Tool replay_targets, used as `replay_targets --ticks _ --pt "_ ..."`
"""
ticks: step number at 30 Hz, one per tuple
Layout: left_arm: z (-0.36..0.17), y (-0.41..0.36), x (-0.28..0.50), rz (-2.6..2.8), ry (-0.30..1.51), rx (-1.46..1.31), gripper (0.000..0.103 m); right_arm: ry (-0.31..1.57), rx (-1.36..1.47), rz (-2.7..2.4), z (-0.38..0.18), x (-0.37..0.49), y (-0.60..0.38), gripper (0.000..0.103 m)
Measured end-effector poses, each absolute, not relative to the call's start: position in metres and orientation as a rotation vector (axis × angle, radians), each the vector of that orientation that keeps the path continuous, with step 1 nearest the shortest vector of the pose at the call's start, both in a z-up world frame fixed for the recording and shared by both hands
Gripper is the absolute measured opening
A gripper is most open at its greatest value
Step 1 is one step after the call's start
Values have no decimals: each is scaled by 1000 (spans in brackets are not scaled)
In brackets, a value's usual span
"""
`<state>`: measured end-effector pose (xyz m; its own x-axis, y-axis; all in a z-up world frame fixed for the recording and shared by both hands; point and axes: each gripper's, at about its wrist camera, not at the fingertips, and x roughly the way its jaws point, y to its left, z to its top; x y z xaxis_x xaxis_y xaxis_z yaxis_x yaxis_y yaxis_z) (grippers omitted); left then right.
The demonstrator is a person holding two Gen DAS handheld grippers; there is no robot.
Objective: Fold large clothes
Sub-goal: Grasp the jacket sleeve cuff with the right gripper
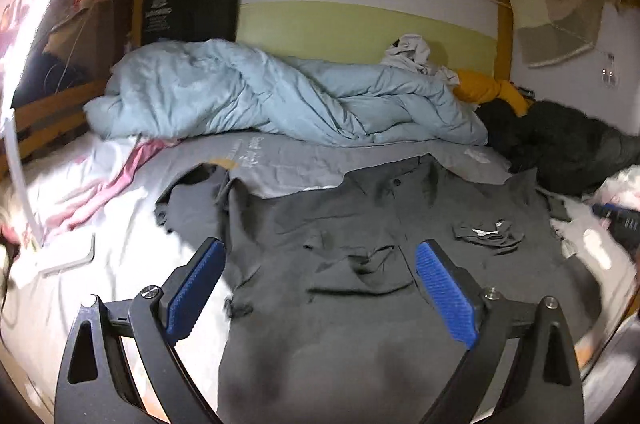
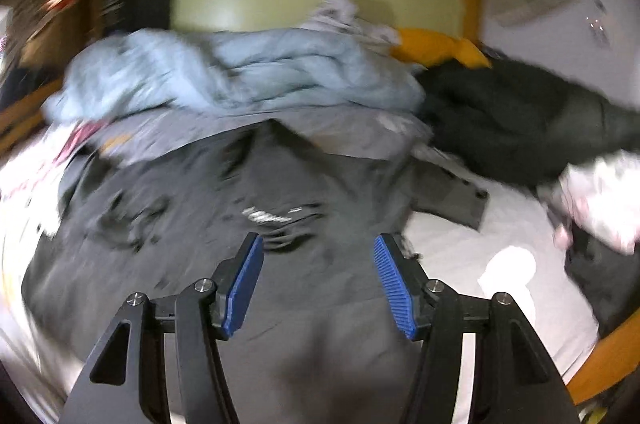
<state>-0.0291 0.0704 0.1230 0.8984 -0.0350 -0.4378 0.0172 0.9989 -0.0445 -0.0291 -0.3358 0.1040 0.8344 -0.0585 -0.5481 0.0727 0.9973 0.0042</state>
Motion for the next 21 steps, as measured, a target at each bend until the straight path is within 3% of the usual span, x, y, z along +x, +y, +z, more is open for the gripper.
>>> replay_targets --ticks 5,11,17,20,21 --pt "94 61 30 16 516 -24 96 694 127 -118 86 21 -399 60" --pt "50 59 77 7 649 -43 94 885 442 -221 33 102 -479 60" --pt "19 81 80 60 716 -87 94 867 490 -446 9 148 -526 61" --pt "9 87 90 65 753 -133 94 836 495 -460 3 163 -539 81" --pt "6 86 91 66 760 -131 94 828 516 -438 0 169 -543 81"
